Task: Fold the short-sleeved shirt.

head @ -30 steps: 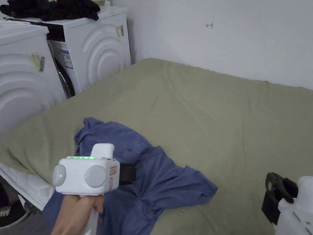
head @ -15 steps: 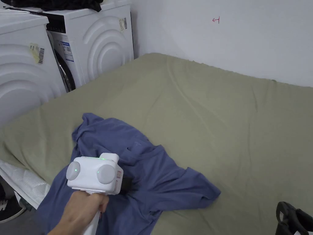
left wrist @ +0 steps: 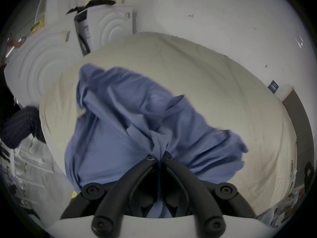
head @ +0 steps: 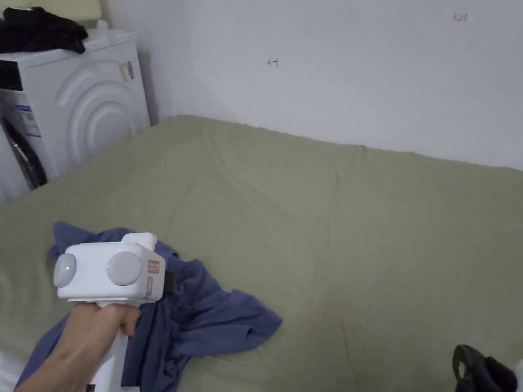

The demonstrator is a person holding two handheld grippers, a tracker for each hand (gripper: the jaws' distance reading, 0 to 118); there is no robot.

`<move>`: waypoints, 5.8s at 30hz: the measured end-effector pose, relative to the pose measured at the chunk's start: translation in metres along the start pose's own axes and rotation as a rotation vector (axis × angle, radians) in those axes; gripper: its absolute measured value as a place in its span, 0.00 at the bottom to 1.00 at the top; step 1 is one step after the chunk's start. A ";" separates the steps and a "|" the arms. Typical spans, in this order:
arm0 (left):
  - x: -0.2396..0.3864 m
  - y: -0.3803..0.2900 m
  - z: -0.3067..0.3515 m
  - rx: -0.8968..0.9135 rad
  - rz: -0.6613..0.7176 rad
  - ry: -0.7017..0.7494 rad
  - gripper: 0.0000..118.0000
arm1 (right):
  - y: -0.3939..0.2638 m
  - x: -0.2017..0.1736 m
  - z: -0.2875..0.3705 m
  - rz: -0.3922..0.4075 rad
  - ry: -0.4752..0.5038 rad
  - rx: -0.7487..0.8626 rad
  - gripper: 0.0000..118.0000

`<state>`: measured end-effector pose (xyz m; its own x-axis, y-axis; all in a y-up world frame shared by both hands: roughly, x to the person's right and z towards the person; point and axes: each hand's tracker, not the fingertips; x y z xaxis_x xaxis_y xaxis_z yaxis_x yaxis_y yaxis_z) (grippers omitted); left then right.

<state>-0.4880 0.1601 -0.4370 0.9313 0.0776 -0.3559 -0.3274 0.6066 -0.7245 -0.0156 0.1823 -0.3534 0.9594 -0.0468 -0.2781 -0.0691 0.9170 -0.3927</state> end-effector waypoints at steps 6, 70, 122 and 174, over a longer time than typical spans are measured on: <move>0.137 0.042 0.003 0.056 -0.138 -0.177 0.00 | -0.011 0.056 0.040 -0.071 -0.141 0.002 0.00; 0.122 -0.133 0.193 0.547 -0.142 -0.200 0.00 | -0.009 0.099 0.101 -0.064 -0.263 0.084 0.00; 0.249 -0.044 -0.100 -0.121 -0.263 -0.327 0.00 | 0.008 0.198 -0.043 -0.083 -0.313 -0.200 0.00; 0.133 0.105 0.192 0.385 -0.170 -0.152 0.00 | 0.219 0.272 0.091 -0.005 -0.311 0.005 0.08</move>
<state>-0.3680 0.3856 -0.4474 0.9890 0.0495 -0.1395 -0.1116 0.8688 -0.4825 0.2555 0.4060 -0.4350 0.9974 0.0721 0.0060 -0.0641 0.9190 -0.3889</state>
